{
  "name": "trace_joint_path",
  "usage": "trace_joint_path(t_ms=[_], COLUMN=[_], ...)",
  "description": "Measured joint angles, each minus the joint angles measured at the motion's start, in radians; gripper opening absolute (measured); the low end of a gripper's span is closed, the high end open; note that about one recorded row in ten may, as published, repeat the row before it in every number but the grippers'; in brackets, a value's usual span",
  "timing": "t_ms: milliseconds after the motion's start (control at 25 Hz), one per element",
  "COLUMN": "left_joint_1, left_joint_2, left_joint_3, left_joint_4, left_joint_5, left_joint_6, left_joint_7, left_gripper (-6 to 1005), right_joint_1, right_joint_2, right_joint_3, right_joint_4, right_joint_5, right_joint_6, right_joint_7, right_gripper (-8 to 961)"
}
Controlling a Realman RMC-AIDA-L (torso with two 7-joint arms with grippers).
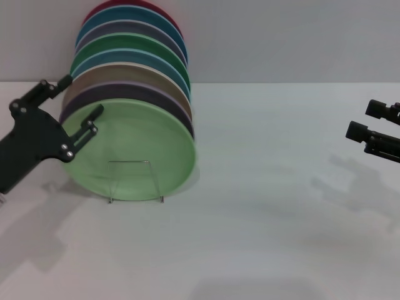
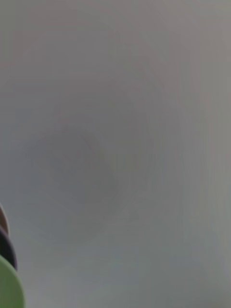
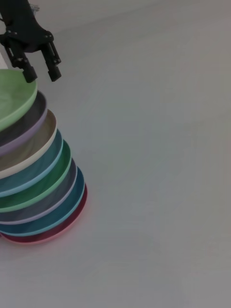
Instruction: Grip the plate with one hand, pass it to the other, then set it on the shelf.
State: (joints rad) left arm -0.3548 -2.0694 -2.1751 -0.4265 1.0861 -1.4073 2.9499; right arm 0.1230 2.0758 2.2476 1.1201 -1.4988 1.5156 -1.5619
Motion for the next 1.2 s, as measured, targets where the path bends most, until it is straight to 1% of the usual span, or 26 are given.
trace_joint_path(t_ms=[280, 360, 440, 480, 520, 600, 720, 760, 840, 920, 1000, 1080, 1200], left_joint_1=[0.027, 0.044, 0.076, 0.110, 0.110, 0.145, 0.172, 0.177, 0.179, 0.182, 0.186, 0.194, 0.195], left_joint_2=[-0.002, -0.003, -0.005, -0.006, -0.006, -0.005, -0.004, -0.003, -0.003, -0.004, -0.005, -0.005, -0.006], left_joint_3=[0.016, 0.012, 0.000, -0.007, -0.007, -0.008, -0.010, -0.010, -0.010, -0.011, -0.011, -0.012, -0.012], left_joint_4=[0.018, 0.024, 0.029, 0.047, 0.047, 0.085, 0.154, 0.210, 0.259, 0.335, 0.362, 0.376, 0.394], left_joint_5=[-0.002, -0.008, -0.035, -0.092, -0.092, -0.191, -0.330, -0.418, -0.490, -0.589, -0.614, -0.627, -0.662], left_joint_6=[-0.032, -0.068, -0.145, -0.230, -0.230, -0.305, -0.338, -0.348, -0.351, -0.346, -0.341, -0.340, -0.335], left_joint_7=[0.000, -0.001, -0.001, -0.001, -0.001, -0.001, -0.004, -0.006, -0.006, -0.005, -0.005, -0.005, -0.005], left_gripper=[607, 614, 637, 657, 678, 718, 763, 778, 808, 808, 808, 807, 807], right_joint_1=[-0.002, -0.004, -0.007, -0.012, -0.012, -0.020, -0.033, -0.037, -0.043, -0.050, -0.054, -0.056, -0.054], right_joint_2=[0.001, 0.002, 0.004, 0.005, 0.005, 0.007, 0.012, 0.014, 0.015, 0.015, 0.016, 0.016, 0.017], right_joint_3=[0.000, 0.001, 0.005, 0.010, 0.010, 0.019, 0.044, 0.061, 0.095, 0.126, 0.137, 0.139, 0.131], right_joint_4=[-0.002, -0.002, -0.004, -0.012, -0.012, -0.026, -0.072, -0.115, -0.221, -0.355, -0.475, -0.572, -0.671], right_joint_5=[-0.003, -0.003, -0.003, -0.002, -0.002, 0.005, 0.028, 0.059, 0.152, 0.280, 0.389, 0.479, 0.570], right_joint_6=[0.000, 0.000, 0.000, 0.000, 0.000, -0.001, -0.010, -0.012, -0.008, 0.013, 0.026, 0.032, 0.036], right_joint_7=[0.000, -0.001, -0.008, -0.030, -0.030, -0.072, -0.160, -0.211, -0.345, -0.527, -0.694, -0.817, -0.935], right_gripper=[811, 811, 811, 810, 810, 810, 810, 810, 811, 811, 811, 810, 810])
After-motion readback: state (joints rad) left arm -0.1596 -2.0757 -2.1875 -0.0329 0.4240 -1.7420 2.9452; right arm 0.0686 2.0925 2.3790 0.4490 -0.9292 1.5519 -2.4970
